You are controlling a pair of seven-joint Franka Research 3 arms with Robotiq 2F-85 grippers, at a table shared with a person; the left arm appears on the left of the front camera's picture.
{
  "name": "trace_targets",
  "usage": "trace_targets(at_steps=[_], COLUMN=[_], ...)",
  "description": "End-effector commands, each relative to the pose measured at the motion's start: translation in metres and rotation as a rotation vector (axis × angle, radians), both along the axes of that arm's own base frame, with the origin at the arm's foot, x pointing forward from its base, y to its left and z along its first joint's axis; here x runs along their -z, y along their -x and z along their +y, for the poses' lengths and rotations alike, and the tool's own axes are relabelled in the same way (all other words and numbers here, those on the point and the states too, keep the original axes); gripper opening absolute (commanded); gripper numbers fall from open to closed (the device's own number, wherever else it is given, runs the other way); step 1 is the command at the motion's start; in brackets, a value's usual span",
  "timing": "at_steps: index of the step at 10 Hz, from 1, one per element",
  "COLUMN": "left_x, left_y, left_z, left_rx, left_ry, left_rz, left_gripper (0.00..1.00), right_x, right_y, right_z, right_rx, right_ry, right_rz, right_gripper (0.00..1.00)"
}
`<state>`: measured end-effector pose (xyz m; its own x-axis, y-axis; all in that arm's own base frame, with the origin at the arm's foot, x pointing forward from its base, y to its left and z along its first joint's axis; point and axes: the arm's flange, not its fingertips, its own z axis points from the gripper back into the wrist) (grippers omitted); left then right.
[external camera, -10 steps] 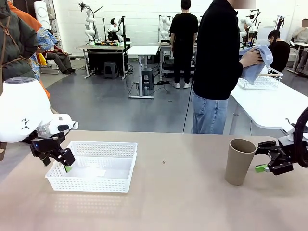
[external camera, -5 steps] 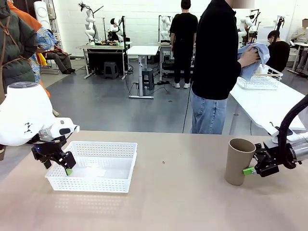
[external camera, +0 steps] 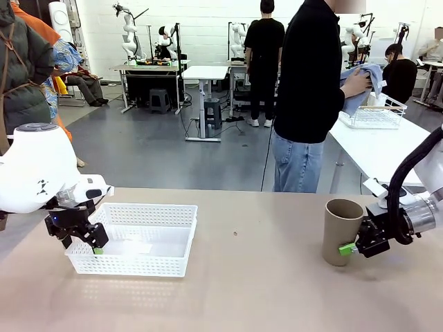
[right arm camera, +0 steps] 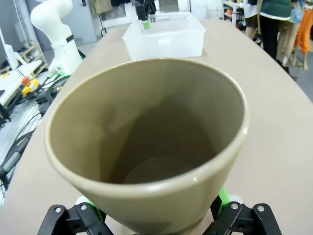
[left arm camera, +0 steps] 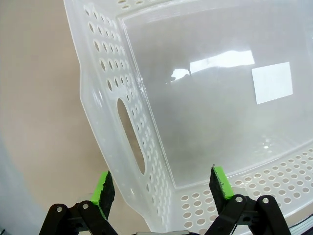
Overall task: Clean and organize the cups into the basket.
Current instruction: Pick up the Organizing basket and move it to the center of the table, then pick up the Reusable plastic cup from the right side of the table and place it inside the Organizing basket.
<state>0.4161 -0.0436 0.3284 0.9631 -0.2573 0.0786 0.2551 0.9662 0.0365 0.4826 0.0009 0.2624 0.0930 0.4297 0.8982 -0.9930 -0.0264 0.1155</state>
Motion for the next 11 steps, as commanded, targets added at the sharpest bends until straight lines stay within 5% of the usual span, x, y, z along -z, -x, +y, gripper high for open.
trace_targets(at_steps=[1, 2, 3, 4, 5, 6, 7, 9, 10, 11], left_x=[0.0046, 0.0047, 0.0039, 0.0042, 0.0044, 0.0043, 0.0036, 0.0027, 0.0027, 0.0023], left_y=[0.0102, 0.0096, 0.0094, 0.009, 0.0088, 0.0085, 0.0083, 0.0082, 0.0076, 0.0073], left_z=[-0.0003, -0.0003, -0.0007, 0.0004, 0.0009, 0.0014, 0.0019, 0.0025, 0.0031, 0.0034], left_rx=[-0.044, -0.058, -0.07, -0.058, -0.062, -0.06, -0.063, -0.069, -0.075, -0.078], left_ry=[-0.011, -0.002, 0.009, 0.006, 0.004, 0.001, 0.001, 0.002, 0.002, 0.004], left_rz=[0.028, 0.058, 0.087, 0.092, 0.099, 0.102, 0.104, 0.104, 0.105, 0.105], left_gripper=[1.0, 1.0, 0.64, 0.4, 0.05, 0.0, 0.0, 0.06, 0.0, 0.0], right_x=[-0.0009, -0.0006, -0.0004, -0.0003, 0.0002, 0.0008, 0.0011, 0.0011, 0.0008, 0.0006], right_y=[-0.0068, -0.0068, -0.0061, -0.0064, -0.0064, -0.0068, -0.0072, -0.0071, -0.0073, -0.0074], right_z=[0.0047, 0.0035, 0.0023, 0.001, 0.0002, -0.0003, -0.0008, -0.0018, -0.0027, -0.0033], right_rx=[-0.014, -0.038, -0.04, -0.036, -0.033, -0.031, -0.029, -0.029, -0.025, -0.02], right_ry=[-0.012, -0.027, -0.025, -0.028, -0.03, -0.029, -0.027, -0.023, -0.019, -0.016], right_rz=[0.049, 0.051, 0.049, 0.049, 0.048, 0.047, 0.05, 0.055, 0.055, 0.057], right_gripper=[1.0, 1.0, 0.4, 0.4, 0.0, 0.35, 0.0, 0.0, 0.24, 0.23])
